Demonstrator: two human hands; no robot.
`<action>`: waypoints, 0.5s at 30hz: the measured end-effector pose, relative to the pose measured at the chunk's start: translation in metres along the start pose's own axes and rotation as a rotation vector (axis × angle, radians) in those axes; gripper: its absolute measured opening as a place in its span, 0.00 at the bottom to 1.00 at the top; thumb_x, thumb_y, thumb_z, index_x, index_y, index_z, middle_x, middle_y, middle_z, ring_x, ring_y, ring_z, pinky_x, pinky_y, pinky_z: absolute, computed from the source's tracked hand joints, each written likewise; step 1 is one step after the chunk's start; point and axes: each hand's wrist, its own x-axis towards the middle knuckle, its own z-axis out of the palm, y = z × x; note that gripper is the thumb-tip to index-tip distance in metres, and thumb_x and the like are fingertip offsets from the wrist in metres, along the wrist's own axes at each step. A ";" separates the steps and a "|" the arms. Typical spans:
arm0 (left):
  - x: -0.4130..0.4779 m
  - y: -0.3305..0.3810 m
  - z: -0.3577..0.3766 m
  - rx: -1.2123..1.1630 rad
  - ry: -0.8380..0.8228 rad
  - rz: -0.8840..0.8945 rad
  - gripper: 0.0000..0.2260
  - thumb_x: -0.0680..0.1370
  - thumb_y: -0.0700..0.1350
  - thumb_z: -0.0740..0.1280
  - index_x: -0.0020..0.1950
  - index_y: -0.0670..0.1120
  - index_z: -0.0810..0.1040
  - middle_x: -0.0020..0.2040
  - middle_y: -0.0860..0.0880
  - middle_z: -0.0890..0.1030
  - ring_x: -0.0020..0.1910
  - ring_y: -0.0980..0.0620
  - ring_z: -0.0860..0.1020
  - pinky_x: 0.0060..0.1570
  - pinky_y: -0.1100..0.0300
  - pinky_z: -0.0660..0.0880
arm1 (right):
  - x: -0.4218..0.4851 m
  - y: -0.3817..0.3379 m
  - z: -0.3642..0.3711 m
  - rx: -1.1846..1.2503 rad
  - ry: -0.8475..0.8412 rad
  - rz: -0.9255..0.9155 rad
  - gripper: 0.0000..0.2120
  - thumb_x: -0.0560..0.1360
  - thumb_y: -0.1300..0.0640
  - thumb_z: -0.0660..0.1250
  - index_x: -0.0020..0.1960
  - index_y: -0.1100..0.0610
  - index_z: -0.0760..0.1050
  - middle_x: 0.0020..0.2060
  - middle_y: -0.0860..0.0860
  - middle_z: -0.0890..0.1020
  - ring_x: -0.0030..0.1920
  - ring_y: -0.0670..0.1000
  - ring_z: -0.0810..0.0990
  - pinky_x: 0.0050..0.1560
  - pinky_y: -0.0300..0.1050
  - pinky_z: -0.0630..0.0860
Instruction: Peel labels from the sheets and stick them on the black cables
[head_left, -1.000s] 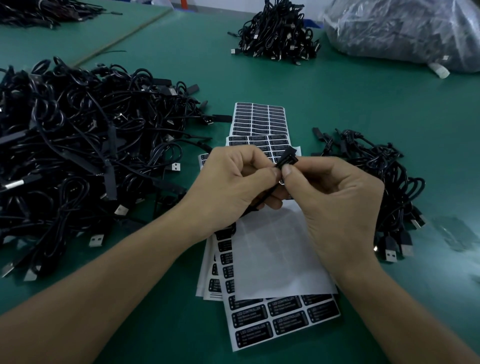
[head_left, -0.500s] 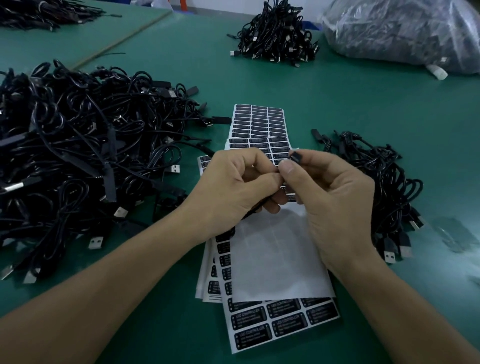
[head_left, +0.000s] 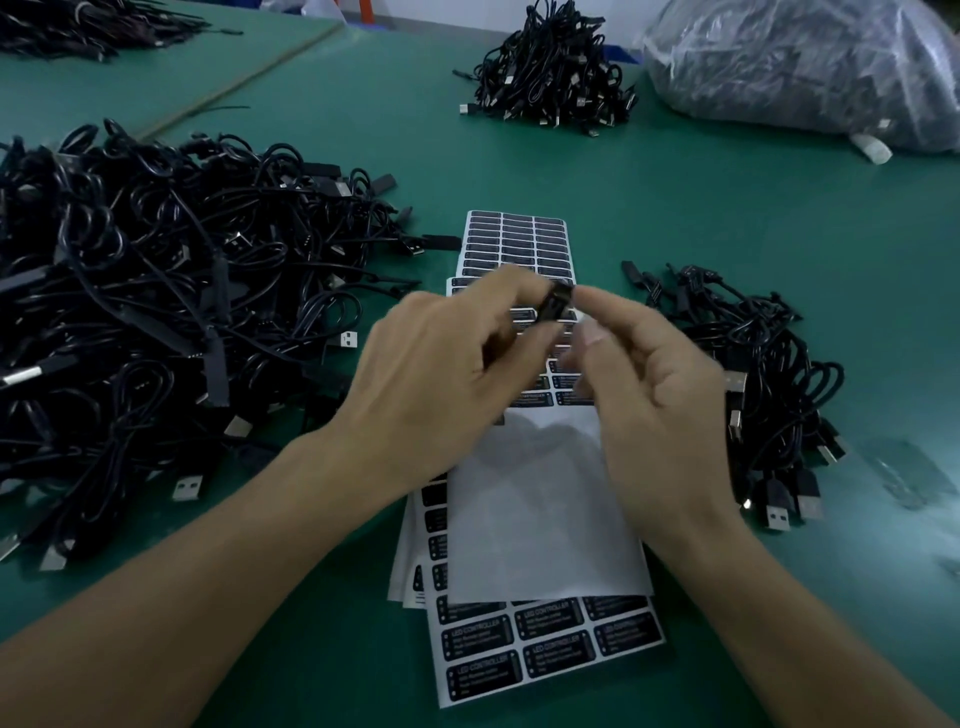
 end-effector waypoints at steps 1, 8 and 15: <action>0.000 0.000 -0.001 -0.009 0.050 -0.006 0.07 0.81 0.49 0.64 0.54 0.47 0.77 0.29 0.52 0.80 0.26 0.51 0.78 0.30 0.49 0.76 | -0.002 0.000 0.002 -0.065 -0.058 -0.022 0.13 0.77 0.52 0.67 0.60 0.50 0.81 0.39 0.44 0.83 0.36 0.41 0.79 0.36 0.32 0.74; 0.002 0.007 -0.005 -0.430 0.191 -0.099 0.07 0.84 0.41 0.62 0.49 0.51 0.68 0.33 0.48 0.82 0.26 0.53 0.80 0.28 0.63 0.75 | -0.006 0.004 0.011 -0.331 -0.243 -0.196 0.08 0.70 0.46 0.74 0.44 0.50 0.84 0.35 0.42 0.80 0.40 0.40 0.75 0.41 0.29 0.68; 0.011 0.010 -0.013 -0.731 0.344 -0.172 0.08 0.83 0.39 0.64 0.49 0.45 0.65 0.36 0.47 0.85 0.31 0.47 0.84 0.30 0.55 0.80 | -0.007 0.004 0.011 -0.232 -0.358 -0.079 0.10 0.74 0.47 0.73 0.55 0.41 0.82 0.44 0.39 0.83 0.47 0.44 0.79 0.45 0.36 0.72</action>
